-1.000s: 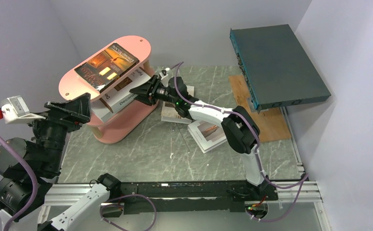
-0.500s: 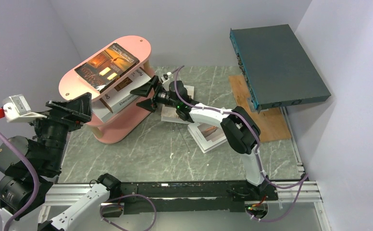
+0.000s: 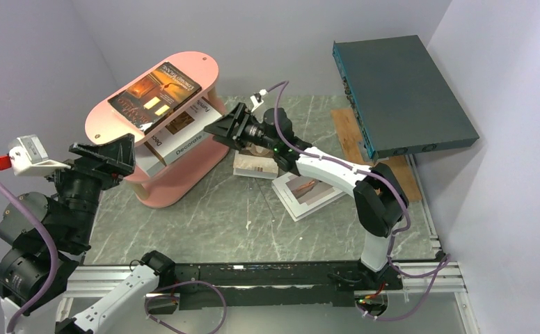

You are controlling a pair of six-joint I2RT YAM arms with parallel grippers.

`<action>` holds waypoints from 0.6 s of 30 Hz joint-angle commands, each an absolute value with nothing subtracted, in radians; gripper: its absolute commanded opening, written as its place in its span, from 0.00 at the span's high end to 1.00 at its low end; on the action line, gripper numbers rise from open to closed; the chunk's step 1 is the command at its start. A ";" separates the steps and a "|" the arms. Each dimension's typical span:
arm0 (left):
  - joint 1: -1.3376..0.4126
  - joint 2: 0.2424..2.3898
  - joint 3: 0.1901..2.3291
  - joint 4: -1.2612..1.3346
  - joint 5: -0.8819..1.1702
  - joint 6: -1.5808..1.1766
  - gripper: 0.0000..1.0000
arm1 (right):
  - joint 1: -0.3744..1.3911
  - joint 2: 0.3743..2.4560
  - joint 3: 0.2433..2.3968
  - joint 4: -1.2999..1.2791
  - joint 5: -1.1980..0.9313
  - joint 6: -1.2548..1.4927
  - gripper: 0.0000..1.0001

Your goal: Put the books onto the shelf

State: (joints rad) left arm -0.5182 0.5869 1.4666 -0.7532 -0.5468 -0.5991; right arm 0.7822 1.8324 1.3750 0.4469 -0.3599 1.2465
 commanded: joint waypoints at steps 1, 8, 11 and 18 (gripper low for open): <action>-0.517 0.595 1.464 -0.727 -0.544 -0.603 0.15 | 0.746 1.799 1.341 0.414 -0.339 1.177 0.40; -0.517 0.598 1.464 -0.725 -0.543 -0.600 0.15 | 0.735 1.774 1.325 0.337 -0.254 1.092 0.90; -0.516 0.597 1.453 -0.719 -0.535 -0.609 0.15 | 0.732 1.801 1.377 0.311 -0.269 1.072 0.96; -0.517 0.586 1.438 -0.716 -0.526 -0.620 0.15 | 0.732 1.826 1.455 0.289 -0.282 1.056 0.99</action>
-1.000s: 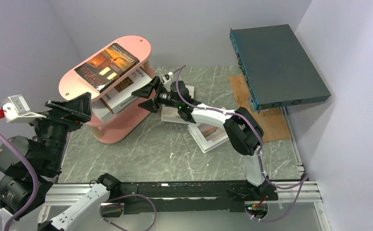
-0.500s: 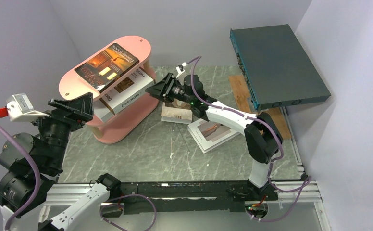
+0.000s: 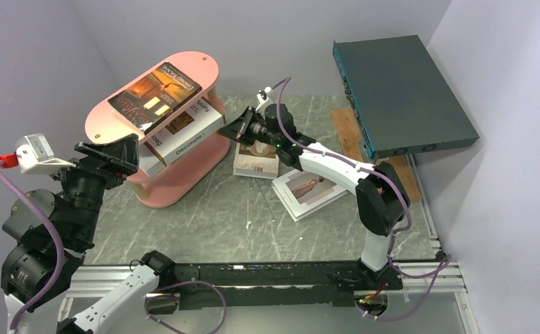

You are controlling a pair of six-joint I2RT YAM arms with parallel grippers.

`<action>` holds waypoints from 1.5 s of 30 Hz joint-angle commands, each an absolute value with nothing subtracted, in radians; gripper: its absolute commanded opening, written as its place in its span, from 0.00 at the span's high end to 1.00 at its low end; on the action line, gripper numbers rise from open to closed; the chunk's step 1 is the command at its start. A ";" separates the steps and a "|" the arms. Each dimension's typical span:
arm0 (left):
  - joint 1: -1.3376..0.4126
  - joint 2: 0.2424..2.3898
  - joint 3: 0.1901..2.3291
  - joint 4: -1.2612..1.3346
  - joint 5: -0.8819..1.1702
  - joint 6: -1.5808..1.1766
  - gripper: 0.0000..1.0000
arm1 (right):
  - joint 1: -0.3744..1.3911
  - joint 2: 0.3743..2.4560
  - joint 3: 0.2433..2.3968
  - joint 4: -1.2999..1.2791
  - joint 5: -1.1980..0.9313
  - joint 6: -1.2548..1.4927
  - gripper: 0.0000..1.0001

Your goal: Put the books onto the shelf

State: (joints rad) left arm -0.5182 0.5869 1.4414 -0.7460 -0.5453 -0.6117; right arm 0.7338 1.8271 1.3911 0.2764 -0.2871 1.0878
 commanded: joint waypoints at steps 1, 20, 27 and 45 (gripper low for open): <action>-0.517 0.585 1.434 -0.711 -0.523 -0.621 0.15 | 0.732 1.834 1.463 0.286 -0.284 1.057 0.99; -0.517 0.588 1.435 -0.711 -0.528 -0.621 0.15 | 0.761 2.005 1.656 0.317 -0.379 1.147 1.00; -0.516 0.593 1.442 -0.714 -0.529 -0.616 0.15 | 0.790 2.033 1.706 0.316 -0.397 1.148 1.00; -0.517 0.577 1.458 -0.736 -0.541 -0.615 0.15 | 0.847 2.098 1.791 0.339 -0.427 1.187 1.00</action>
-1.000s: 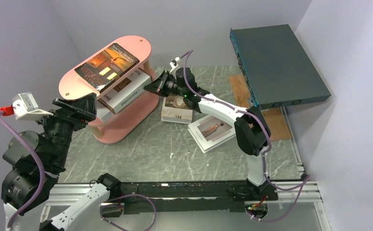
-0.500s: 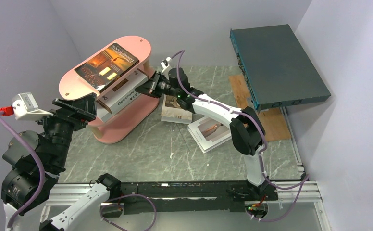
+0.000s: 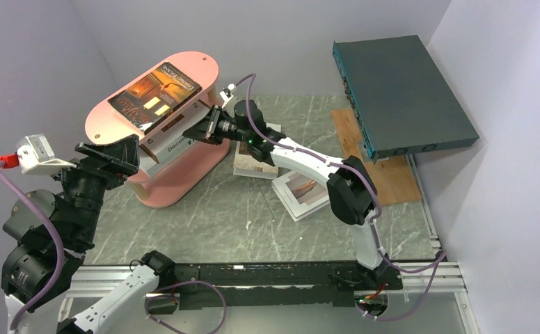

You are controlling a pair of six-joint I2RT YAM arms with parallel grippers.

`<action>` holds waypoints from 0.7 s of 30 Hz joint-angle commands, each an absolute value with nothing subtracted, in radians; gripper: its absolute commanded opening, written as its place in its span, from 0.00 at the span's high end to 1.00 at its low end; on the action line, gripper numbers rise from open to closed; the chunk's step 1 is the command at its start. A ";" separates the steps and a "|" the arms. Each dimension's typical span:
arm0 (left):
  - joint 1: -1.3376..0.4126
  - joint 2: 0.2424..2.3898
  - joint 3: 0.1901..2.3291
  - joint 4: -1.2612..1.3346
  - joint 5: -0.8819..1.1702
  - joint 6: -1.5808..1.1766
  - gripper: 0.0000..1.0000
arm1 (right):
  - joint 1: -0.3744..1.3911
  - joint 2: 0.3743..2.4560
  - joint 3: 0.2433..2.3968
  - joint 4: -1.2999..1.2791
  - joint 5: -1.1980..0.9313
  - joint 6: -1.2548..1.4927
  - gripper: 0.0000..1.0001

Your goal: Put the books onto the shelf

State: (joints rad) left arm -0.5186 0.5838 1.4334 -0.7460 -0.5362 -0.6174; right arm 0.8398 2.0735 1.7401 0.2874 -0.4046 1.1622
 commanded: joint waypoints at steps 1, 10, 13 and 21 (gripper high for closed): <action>-0.517 0.577 1.460 -0.739 -0.541 -0.614 0.15 | 0.850 2.102 1.797 0.337 -0.426 1.187 1.00; -0.516 0.572 1.459 -0.739 -0.546 -0.614 0.15 | 0.867 2.093 1.789 0.370 -0.447 1.215 1.00; -0.517 0.572 1.457 -0.737 -0.542 -0.616 0.15 | 0.861 2.014 1.724 0.377 -0.416 1.189 0.98; -0.517 0.600 1.451 -0.760 -0.496 -0.592 0.15 | 0.833 1.660 1.394 0.157 -0.142 0.872 0.56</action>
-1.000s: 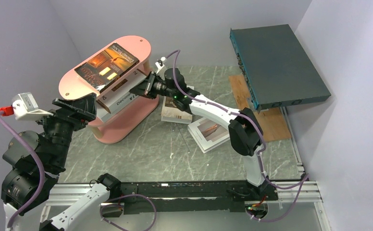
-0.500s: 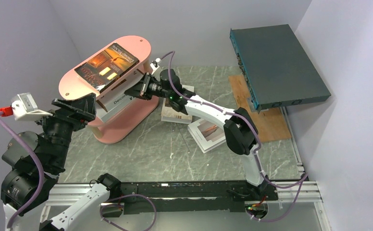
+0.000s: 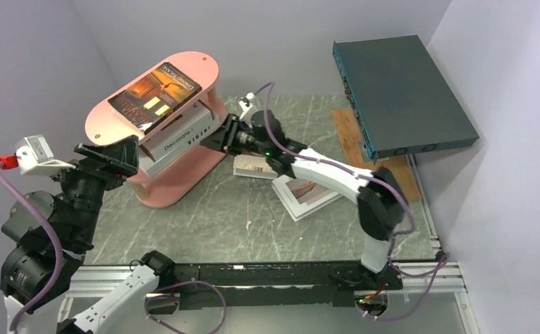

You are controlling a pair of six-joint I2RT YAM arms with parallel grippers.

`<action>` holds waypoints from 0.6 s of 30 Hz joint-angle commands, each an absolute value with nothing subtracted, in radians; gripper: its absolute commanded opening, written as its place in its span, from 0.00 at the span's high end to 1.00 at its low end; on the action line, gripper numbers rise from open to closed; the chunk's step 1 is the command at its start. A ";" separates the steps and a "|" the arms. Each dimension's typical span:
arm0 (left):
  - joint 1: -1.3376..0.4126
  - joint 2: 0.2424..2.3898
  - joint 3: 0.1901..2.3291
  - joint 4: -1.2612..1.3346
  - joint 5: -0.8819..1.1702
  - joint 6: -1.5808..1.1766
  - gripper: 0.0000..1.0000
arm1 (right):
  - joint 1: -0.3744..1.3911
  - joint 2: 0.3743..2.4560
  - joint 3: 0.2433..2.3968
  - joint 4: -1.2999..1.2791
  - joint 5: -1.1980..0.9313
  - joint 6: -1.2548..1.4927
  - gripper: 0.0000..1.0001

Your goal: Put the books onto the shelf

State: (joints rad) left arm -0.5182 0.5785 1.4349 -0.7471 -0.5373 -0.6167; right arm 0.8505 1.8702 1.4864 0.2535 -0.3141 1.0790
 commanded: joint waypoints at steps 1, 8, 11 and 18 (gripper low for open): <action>-0.517 0.620 1.468 -0.777 -0.476 -0.570 0.15 | 0.830 1.617 1.337 0.121 -0.085 0.828 0.52; -0.517 0.829 1.565 -0.862 -0.184 -0.458 0.13 | 0.783 1.431 1.121 -0.154 0.248 0.642 0.25; -0.533 0.883 1.501 -0.820 -0.132 -0.403 0.13 | 0.755 1.358 1.052 -0.240 0.333 0.585 0.24; -0.699 1.013 1.437 -0.847 -0.335 -0.380 0.14 | 0.706 1.262 0.946 -0.213 0.271 0.564 0.26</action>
State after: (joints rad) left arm -0.6247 0.9886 1.4452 -0.8593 -0.2771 -0.4114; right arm 0.7071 1.2846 0.9134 -0.2314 0.2562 0.6151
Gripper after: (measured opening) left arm 0.862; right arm 0.749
